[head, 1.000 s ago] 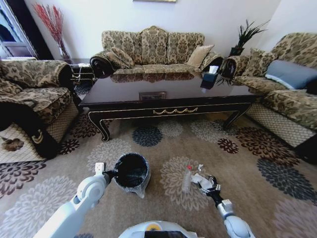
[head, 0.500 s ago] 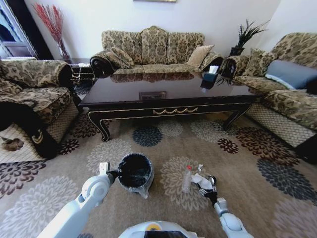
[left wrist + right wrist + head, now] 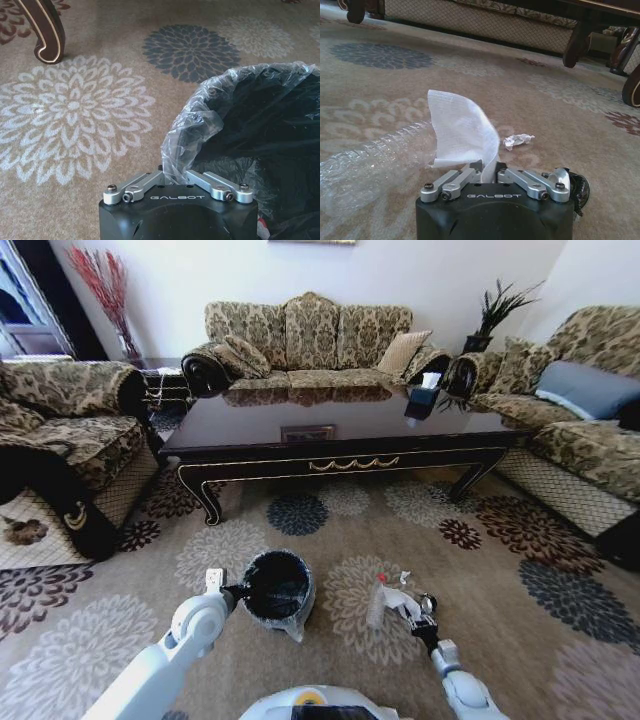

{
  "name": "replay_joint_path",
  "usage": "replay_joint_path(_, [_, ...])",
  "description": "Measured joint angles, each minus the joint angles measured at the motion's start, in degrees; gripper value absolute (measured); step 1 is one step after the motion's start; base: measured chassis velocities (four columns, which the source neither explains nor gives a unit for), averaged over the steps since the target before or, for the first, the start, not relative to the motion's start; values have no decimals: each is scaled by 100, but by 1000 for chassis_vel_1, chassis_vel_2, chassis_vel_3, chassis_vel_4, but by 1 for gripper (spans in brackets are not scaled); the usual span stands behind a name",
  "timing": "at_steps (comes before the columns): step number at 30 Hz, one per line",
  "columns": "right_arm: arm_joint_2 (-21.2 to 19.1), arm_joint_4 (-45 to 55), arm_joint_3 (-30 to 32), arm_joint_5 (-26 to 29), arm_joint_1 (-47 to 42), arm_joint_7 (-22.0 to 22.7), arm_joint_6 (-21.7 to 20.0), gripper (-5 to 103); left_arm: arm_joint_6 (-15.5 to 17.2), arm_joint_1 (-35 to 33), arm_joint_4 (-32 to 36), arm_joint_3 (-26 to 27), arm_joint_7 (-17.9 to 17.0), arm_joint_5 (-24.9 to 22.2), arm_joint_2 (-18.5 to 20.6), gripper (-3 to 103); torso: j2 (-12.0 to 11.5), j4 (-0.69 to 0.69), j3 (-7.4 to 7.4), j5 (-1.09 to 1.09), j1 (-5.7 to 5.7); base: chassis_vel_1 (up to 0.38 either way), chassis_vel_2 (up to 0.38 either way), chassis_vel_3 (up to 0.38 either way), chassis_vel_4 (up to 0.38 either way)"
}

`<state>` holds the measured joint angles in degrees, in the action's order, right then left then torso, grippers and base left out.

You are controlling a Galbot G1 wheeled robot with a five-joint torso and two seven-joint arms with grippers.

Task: Move to the front of the table and pick up the trash from the floor, then place it into the trash bin.

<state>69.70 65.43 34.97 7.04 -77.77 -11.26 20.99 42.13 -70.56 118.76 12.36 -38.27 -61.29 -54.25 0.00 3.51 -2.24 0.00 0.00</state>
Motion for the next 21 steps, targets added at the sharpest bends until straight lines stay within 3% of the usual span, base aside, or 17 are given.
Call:
replay_joint_path(5, [13, -20, 49, -7, -3, -46, 60, 1, 0, 68, -27, -90, 4, 5, -10, 0, 0, 0, 0, 0, 0, 0, 0, 0, 0])
replay_joint_path(14, [-48, 541, 311, 96, -239, -28, 133, 0, 0, 562, -259, -461, 107, -43, 49, 0, 0, 1, 0, 1, 0, 0, 0, 0, 0])
replay_joint_path(21, [-181, 1575, 537, 406, -634, 106, 189, 0, -12, 1219, -677, -991, 227, -137, 50, 0, 0, 0, 0, 1, 0, 0, 0, 0, 0])
